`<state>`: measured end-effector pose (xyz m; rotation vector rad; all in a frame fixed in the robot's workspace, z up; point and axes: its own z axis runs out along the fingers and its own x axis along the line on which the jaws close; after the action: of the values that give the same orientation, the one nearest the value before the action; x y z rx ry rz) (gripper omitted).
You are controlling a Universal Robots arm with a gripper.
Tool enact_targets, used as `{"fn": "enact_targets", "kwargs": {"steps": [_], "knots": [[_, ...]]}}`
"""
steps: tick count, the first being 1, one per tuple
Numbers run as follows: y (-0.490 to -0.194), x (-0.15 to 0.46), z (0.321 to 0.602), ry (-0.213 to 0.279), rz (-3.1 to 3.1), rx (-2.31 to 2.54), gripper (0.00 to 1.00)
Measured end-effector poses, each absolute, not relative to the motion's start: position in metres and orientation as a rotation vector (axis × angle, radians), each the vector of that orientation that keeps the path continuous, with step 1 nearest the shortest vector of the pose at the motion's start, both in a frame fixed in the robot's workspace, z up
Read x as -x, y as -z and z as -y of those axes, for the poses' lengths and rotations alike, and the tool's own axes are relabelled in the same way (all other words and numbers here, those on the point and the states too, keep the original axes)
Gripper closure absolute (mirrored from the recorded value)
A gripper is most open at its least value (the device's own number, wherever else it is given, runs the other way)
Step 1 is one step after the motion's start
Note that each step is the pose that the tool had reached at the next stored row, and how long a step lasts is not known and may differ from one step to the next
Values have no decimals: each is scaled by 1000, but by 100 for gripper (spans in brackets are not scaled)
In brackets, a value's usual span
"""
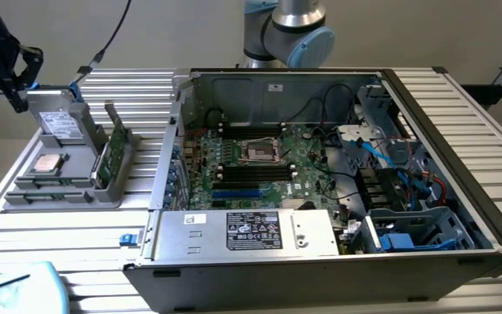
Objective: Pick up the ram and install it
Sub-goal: 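Pick up the ram and move it above insertion slot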
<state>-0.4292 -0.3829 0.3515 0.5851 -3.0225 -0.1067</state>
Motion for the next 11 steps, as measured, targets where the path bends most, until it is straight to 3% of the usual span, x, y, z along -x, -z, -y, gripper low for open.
{"fn": "enact_targets", "kwargs": {"steps": [11], "knots": [[-347,429,383,101,2919,-875,89]]}}
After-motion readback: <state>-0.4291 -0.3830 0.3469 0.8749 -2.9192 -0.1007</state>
